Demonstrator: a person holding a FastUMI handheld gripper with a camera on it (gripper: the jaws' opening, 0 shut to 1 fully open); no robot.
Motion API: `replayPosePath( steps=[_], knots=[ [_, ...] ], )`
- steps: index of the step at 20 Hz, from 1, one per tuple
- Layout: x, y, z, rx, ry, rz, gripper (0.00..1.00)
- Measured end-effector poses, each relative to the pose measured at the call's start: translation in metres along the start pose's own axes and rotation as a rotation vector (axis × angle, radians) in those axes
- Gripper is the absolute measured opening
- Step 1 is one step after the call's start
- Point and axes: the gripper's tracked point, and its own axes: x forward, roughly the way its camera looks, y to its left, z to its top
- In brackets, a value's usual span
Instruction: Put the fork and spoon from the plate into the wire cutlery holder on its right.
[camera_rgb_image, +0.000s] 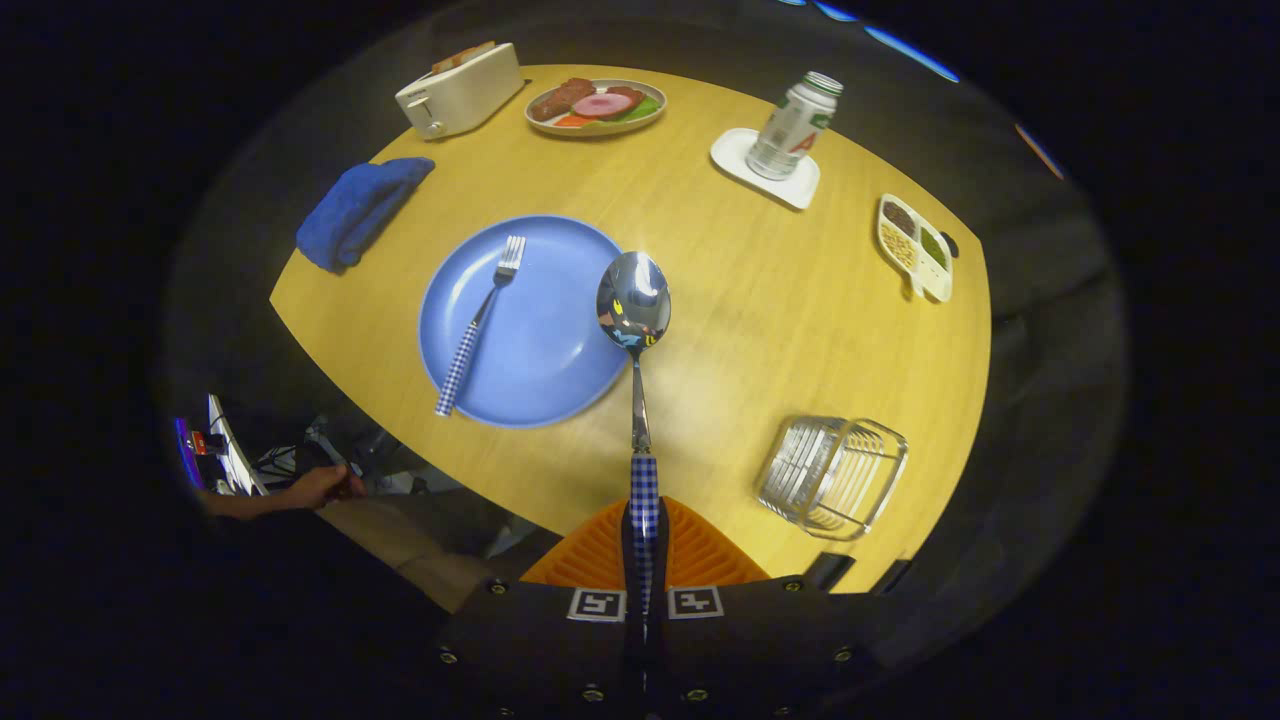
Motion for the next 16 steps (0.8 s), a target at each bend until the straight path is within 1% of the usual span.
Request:
replayPosePath(
  steps=[4,7,11,16],
  knots=[
    [-0.014,-0.055,-0.05,0.087,0.094,-0.072,0.01],
    [-0.009,-0.079,-0.08,0.138,0.157,-0.09,0.01],
    [0.003,-0.096,-0.098,0.117,0.253,-0.113,0.01],
    [0.017,-0.114,-0.092,0.044,0.334,-0.142,0.01]
  ],
)
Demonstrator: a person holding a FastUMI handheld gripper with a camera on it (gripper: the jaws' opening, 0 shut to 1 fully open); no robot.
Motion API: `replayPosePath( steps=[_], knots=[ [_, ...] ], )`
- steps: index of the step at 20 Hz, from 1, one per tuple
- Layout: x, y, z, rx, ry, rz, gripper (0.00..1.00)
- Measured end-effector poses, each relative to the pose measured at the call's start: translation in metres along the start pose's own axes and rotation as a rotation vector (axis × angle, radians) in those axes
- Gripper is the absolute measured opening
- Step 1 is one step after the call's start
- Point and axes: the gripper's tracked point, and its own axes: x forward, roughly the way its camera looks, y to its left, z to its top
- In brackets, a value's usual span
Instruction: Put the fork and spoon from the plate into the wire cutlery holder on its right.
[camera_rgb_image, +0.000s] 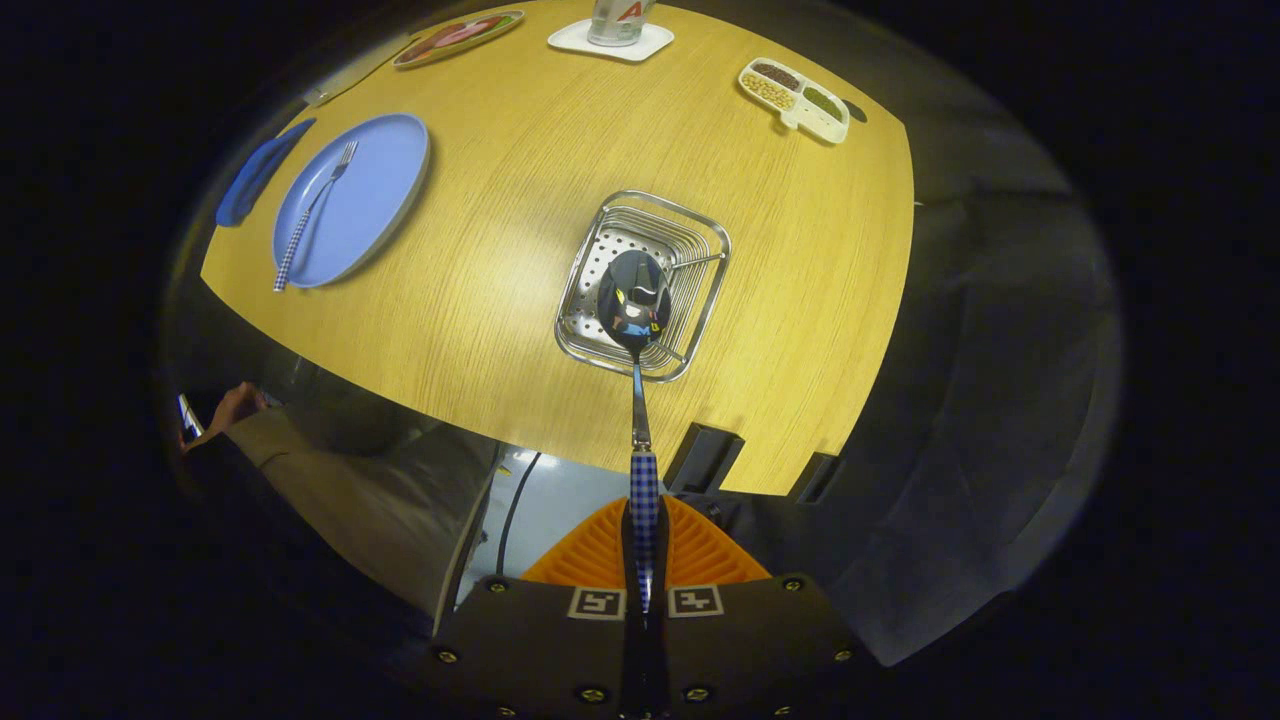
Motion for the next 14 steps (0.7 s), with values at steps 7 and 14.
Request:
replayPosePath(
  steps=[7,14],
  knots=[
    [0.006,-0.011,0.021,-0.107,0.087,-0.031,0.01],
    [0.019,-0.024,0.03,-0.18,0.205,-0.055,0.01]
  ],
)
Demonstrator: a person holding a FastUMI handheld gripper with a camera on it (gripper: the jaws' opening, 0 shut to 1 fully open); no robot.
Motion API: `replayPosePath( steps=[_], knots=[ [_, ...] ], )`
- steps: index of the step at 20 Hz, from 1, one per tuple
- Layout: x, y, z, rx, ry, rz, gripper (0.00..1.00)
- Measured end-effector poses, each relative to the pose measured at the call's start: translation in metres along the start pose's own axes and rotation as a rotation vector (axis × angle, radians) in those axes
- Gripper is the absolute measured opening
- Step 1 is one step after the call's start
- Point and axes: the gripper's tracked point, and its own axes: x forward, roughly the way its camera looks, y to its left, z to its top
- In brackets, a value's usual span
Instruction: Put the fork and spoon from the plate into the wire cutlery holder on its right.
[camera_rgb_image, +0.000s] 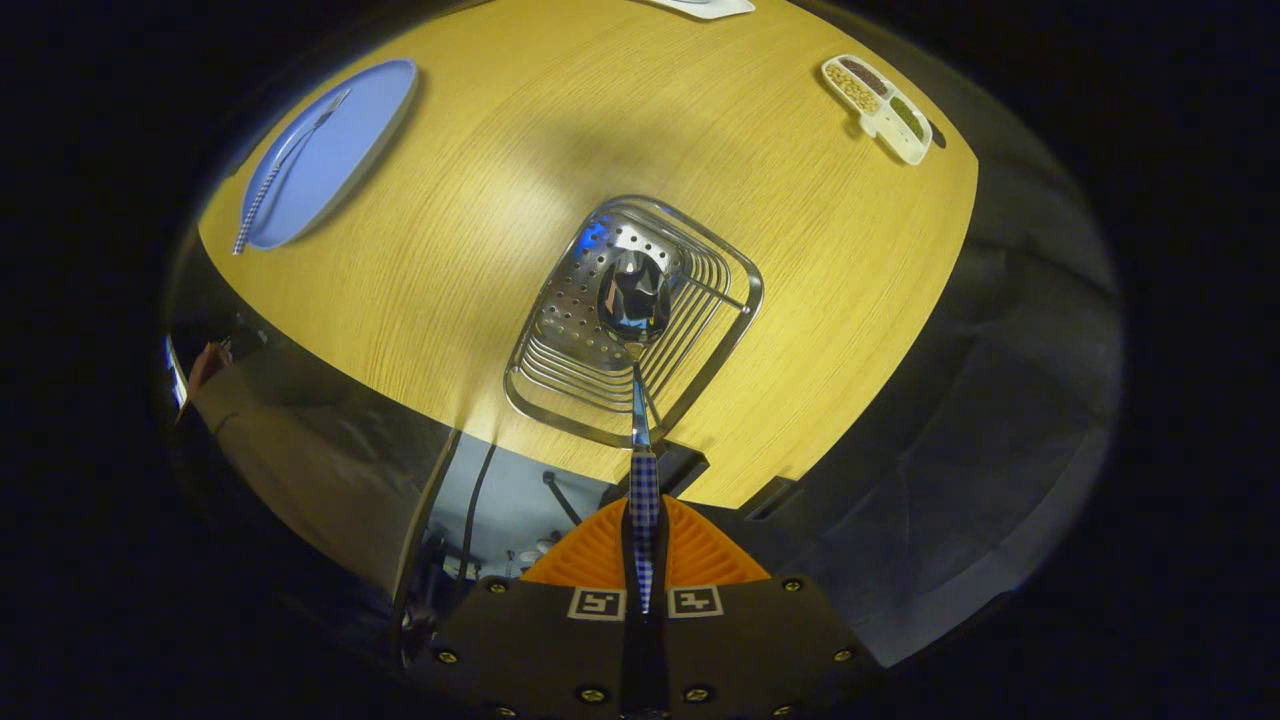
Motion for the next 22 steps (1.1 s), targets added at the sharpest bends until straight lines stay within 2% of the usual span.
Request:
replayPosePath(
  steps=[4,10,11,13,14,15,16,18,22],
  knots=[
    [0.0,-0.003,0.014,-0.023,0.027,0.011,0.01],
    [0.003,-0.007,0.026,-0.031,0.012,-0.008,0.12],
    [-0.001,-0.012,0.028,-0.037,-0.007,-0.032,0.25],
    [-0.005,-0.015,0.027,-0.014,-0.042,-0.04,0.59],
    [-0.009,-0.016,0.028,0.005,-0.066,-0.043,0.66],
    [-0.014,-0.016,0.027,0.025,-0.101,-0.043,0.81],
    [-0.023,-0.017,0.03,0.038,-0.153,-0.047,0.9],
    [-0.036,-0.01,0.032,0.09,-0.268,-0.021,0.97],
    [-0.076,0.011,0.041,0.24,-0.48,0.057,0.97]
  ],
)
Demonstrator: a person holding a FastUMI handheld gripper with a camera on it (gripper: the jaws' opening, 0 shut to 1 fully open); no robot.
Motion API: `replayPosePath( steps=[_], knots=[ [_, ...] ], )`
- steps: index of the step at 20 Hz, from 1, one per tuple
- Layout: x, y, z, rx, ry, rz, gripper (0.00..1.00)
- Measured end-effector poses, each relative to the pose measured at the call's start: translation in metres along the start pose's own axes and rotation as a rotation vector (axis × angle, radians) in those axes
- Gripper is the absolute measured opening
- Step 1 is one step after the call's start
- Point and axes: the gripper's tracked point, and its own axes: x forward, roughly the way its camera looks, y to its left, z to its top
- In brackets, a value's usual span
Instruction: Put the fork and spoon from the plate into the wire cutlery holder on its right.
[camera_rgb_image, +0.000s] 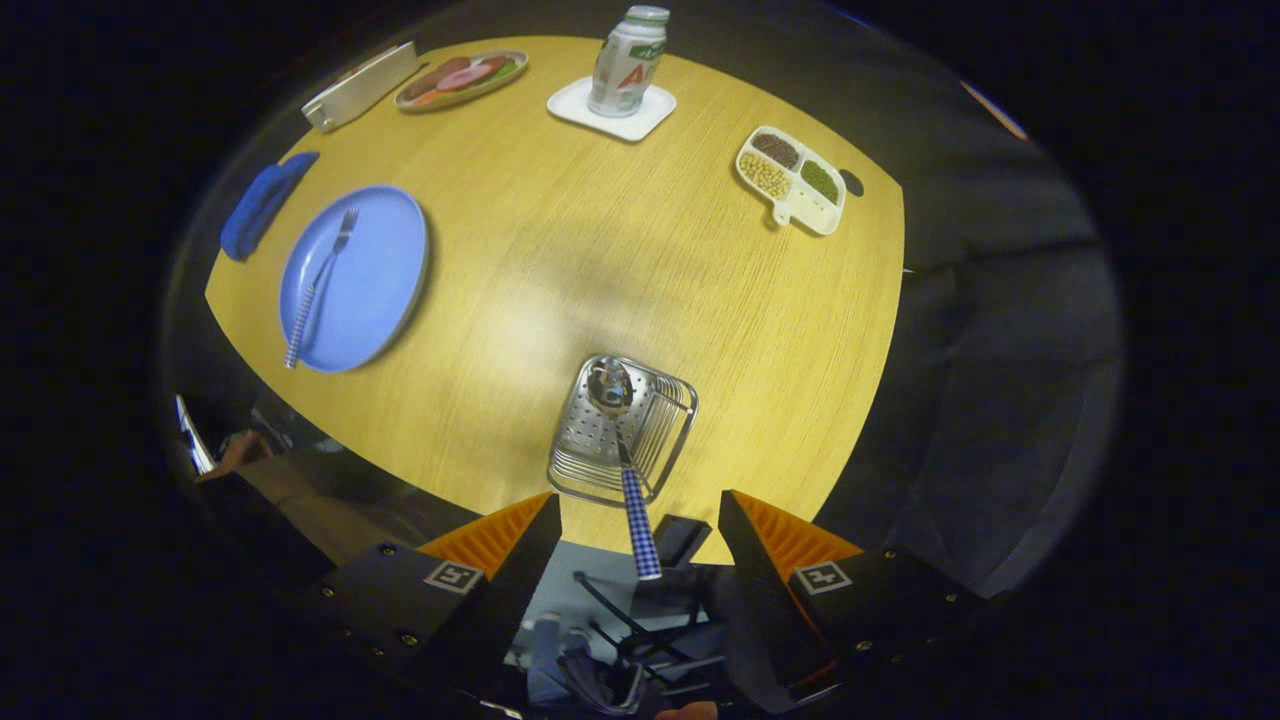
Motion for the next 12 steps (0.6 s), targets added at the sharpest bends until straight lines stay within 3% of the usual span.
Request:
replayPosePath(
  steps=[4,12],
  knots=[
    [-0.019,0.031,0.01,0.063,-0.112,0.046,0.97],
    [-0.02,0.103,0.023,0.054,-0.148,0.143,0.97]
  ],
)
